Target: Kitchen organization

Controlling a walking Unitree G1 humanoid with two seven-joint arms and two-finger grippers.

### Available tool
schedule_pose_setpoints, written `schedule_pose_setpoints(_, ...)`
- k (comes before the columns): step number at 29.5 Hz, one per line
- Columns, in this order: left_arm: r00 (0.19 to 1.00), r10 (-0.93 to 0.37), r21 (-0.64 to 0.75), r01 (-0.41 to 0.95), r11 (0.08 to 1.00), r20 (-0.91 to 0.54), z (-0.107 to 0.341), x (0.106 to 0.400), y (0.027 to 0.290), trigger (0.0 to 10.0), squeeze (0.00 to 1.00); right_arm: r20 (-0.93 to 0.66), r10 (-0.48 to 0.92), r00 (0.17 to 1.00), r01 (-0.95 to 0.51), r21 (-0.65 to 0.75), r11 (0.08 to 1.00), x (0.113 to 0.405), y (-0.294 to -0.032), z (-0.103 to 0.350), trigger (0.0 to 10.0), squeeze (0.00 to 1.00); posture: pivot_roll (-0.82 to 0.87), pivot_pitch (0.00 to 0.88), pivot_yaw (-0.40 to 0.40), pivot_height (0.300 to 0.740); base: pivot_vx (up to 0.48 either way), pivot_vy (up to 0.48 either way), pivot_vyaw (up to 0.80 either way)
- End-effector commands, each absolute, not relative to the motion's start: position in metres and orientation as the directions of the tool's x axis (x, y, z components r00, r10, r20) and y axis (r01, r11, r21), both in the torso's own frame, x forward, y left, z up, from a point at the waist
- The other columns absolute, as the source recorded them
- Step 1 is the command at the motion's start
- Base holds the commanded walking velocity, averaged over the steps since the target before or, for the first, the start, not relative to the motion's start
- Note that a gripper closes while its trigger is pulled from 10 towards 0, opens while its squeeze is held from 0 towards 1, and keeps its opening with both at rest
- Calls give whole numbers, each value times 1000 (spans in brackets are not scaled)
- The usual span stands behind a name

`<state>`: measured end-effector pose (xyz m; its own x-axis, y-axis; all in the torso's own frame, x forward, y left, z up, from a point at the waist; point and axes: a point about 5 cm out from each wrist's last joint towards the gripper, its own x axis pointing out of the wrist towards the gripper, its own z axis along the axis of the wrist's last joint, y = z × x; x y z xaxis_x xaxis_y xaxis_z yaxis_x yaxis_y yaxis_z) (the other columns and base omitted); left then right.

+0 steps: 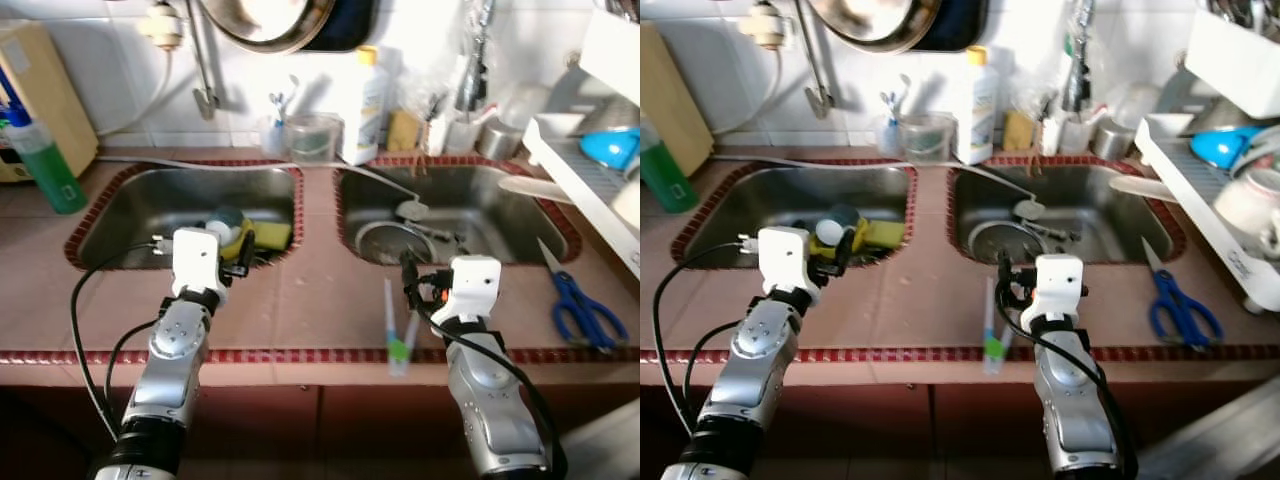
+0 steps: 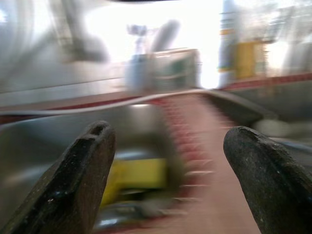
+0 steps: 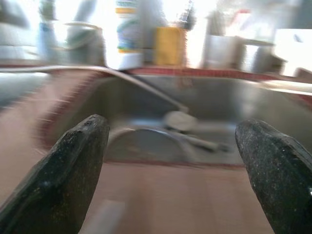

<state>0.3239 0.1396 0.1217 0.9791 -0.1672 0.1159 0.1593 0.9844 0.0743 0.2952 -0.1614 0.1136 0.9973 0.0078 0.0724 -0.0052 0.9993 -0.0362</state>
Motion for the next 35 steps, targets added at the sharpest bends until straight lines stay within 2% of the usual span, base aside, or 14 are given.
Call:
schedule_pose_setpoints(1, 980, -151, 91, 139, 986, 132, 128, 325, 147, 10000, 0, 106, 10, 994, -7, -24, 1000, 296, -158, 121, 10000, 0, -145, 0, 37, 740, 0, -375, 0)
schedule_pose_setpoints(7, 980, -152, 96, 140, 985, 129, 128, 325, 147, 10000, 0, 103, 10, 995, -8, -24, 1000, 296, -158, 121, 10000, 0, -143, 0, 38, 740, 0, -309, 0)
schedule_pose_setpoints(21, 977, -182, 79, 174, 982, 107, 125, 320, 151, 10000, 0, 98, 14, 995, -11, -23, 1000, 294, -157, 119, 10000, 0, -136, 0, 38, 740, 0, 0, 0)
schedule_pose_setpoints(28, 953, -294, 140, 281, 949, 79, 121, 310, 151, 10000, 0, 91, 19, 996, -17, -23, 1000, 294, -156, 118, 10000, 0, -126, 0, 34, 740, 0, 0, 0)
schedule_pose_setpoints(35, 893, -447, 195, 430, 882, 53, 120, 296, 144, 10000, 0, 94, 18, 995, -16, -19, 1000, 301, -157, 120, 10000, 0, -113, 0, 33, 740, 0, 0, 0)
